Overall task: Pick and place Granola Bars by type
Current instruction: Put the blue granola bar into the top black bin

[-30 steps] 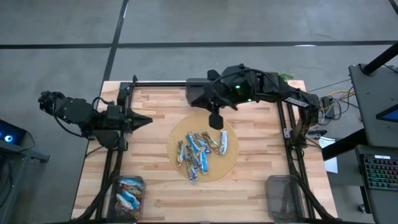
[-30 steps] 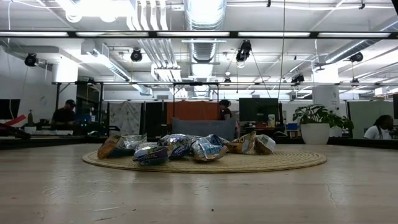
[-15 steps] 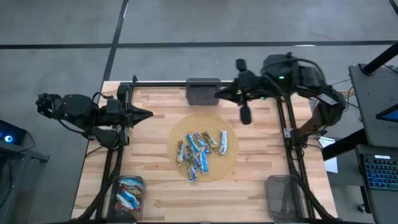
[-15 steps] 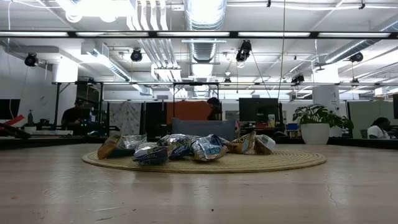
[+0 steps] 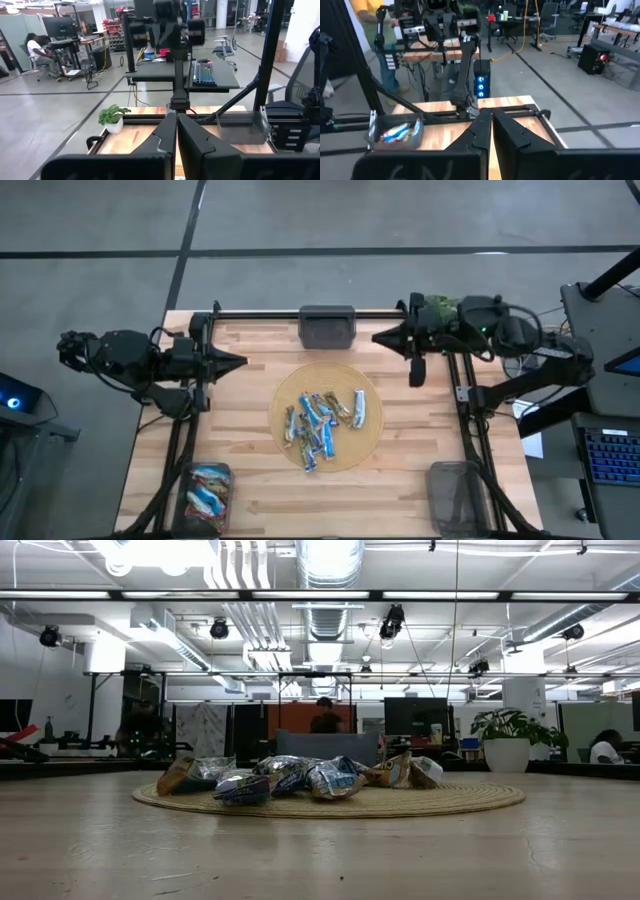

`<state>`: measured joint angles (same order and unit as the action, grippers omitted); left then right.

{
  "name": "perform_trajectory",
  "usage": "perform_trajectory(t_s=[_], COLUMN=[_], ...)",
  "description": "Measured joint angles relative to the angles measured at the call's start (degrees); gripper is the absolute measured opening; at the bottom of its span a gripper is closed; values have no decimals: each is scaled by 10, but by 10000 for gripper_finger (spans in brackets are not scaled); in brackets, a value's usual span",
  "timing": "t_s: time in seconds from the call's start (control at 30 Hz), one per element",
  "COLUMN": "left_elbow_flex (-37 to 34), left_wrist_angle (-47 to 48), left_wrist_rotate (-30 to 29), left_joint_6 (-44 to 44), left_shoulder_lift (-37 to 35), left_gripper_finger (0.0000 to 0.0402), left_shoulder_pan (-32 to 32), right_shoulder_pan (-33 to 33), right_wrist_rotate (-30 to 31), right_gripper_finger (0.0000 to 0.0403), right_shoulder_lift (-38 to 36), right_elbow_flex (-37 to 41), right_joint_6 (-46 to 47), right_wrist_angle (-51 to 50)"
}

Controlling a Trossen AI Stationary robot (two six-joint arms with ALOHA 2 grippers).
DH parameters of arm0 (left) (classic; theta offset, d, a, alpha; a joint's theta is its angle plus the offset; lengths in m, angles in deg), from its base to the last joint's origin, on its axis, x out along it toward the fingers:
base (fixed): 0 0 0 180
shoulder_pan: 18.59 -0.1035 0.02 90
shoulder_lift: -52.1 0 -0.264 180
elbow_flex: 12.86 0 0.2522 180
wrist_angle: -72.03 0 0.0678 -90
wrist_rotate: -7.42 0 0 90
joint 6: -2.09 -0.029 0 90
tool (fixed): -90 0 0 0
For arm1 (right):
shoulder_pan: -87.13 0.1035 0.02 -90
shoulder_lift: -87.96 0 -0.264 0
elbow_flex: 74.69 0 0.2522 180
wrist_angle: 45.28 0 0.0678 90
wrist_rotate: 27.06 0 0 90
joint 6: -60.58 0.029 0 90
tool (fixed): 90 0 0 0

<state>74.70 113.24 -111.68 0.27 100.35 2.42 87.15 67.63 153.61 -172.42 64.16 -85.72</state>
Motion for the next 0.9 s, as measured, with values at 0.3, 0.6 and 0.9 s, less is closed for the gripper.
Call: perform_trajectory(t_s=[0.3,0.6,0.9], left_elbow_flex=[-17,-113,-195], left_wrist_angle=[-1,-107,-209], left_wrist_rotate=[0,70,120], left_joint_6=[13,53,69], left_shoulder_lift=[5,1,0], left_gripper_finger=[0,0,0], left_shoulder_pan=[-28,-51,-105], right_shoulder_pan=[5,10,10], right_wrist_rotate=[0,-6,-6], right_gripper_finger=[8,8,8], right_shoulder_lift=[-39,-79,-104], right_elbow_flex=[185,316,346], right_joint_6=[84,85,100], right_wrist_angle=[119,294,295])
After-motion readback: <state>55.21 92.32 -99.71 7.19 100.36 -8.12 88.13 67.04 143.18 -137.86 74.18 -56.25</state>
